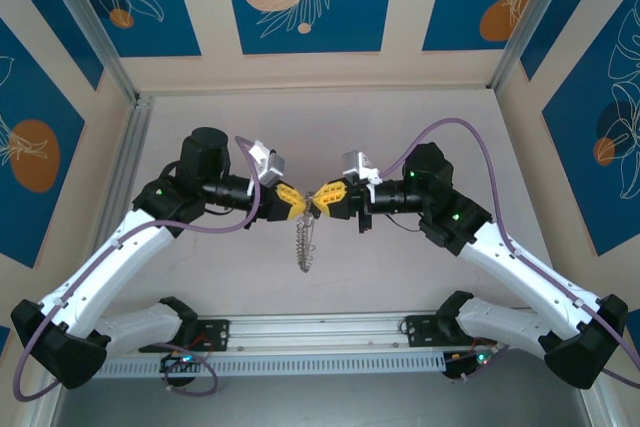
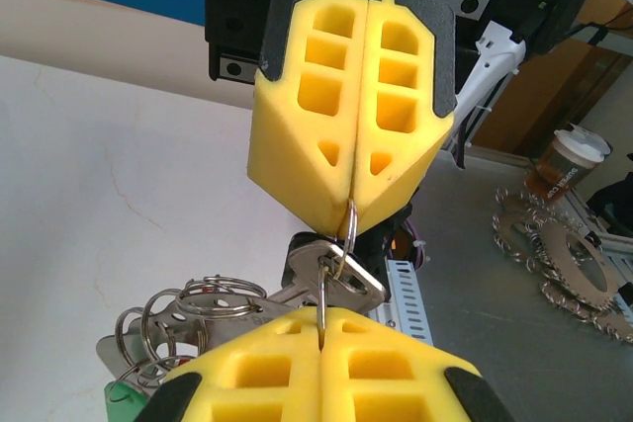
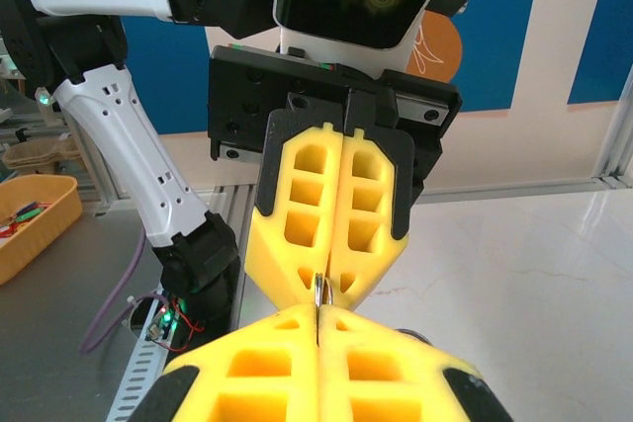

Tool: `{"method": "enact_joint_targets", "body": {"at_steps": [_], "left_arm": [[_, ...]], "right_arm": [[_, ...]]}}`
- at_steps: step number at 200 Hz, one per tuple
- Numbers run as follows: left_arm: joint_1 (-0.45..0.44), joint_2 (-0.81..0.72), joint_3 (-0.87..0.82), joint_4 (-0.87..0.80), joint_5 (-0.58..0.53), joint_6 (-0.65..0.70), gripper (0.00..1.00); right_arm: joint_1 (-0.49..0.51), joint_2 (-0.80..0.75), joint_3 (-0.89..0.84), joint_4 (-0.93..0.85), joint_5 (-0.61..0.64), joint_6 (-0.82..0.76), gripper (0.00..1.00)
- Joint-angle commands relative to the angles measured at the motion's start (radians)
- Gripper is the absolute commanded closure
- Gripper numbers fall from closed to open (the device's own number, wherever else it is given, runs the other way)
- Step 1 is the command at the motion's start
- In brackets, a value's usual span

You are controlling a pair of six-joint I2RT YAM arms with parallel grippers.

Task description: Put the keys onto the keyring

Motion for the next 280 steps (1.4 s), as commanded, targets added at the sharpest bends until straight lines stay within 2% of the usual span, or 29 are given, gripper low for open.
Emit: {"method": "enact_joint_targets", "body": {"at_steps": [1, 112, 280], "left_arm": [[-0.008, -0.025, 0.033, 0.015, 0.022, 0.015, 1.00], [-0.008, -0.032, 0.030, 0.006, 0.021, 0.018, 1.00], [-0.007, -0.032, 0.035, 0.011, 0.013, 0.014, 1.00]], "right_arm": [[0.001, -0.007, -0.015, -0.001, 0.001, -0.003, 1.00], [-0.025, -0.044, -0.087, 0.178, -0.042, 0.076, 1.00], [-0.012, -0.013, -0.085, 0.171, -0.064, 0.085, 1.00]]}}
